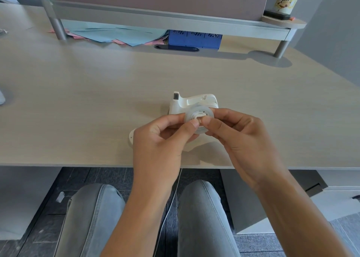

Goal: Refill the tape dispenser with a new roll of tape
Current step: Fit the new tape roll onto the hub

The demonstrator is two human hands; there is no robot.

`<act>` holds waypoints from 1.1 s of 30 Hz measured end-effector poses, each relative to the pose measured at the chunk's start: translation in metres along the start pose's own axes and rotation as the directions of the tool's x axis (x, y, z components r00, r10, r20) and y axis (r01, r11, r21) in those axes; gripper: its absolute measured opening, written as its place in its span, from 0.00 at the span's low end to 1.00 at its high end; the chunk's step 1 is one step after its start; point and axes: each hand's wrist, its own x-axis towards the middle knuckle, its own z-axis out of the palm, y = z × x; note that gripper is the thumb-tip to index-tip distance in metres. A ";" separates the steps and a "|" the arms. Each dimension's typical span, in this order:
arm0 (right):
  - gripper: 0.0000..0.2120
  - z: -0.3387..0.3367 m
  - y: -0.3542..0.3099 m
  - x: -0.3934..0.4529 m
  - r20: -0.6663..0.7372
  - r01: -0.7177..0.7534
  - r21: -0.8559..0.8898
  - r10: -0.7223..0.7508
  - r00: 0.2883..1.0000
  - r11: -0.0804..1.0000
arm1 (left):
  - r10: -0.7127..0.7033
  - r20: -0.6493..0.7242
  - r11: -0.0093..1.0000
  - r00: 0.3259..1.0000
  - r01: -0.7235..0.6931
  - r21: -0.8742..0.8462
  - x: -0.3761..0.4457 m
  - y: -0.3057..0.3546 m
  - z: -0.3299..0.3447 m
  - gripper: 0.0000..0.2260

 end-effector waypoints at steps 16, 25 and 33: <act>0.07 -0.011 -0.007 -0.014 -0.152 0.161 -0.114 -0.177 0.972 0.980 | 0.086 0.014 0.993 0.996 -0.086 0.081 -0.010 0.004 0.026 0.10; 0.06 -0.023 -0.026 -0.039 -0.192 0.115 -0.164 -0.146 0.971 0.980 | 0.222 0.054 0.959 0.974 -0.228 0.170 -0.032 0.008 0.033 0.08; 0.05 -0.007 -0.033 -0.065 -0.204 0.103 -0.137 -0.130 0.970 0.985 | 0.063 0.138 0.996 0.988 -0.071 0.056 -0.041 0.014 0.017 0.06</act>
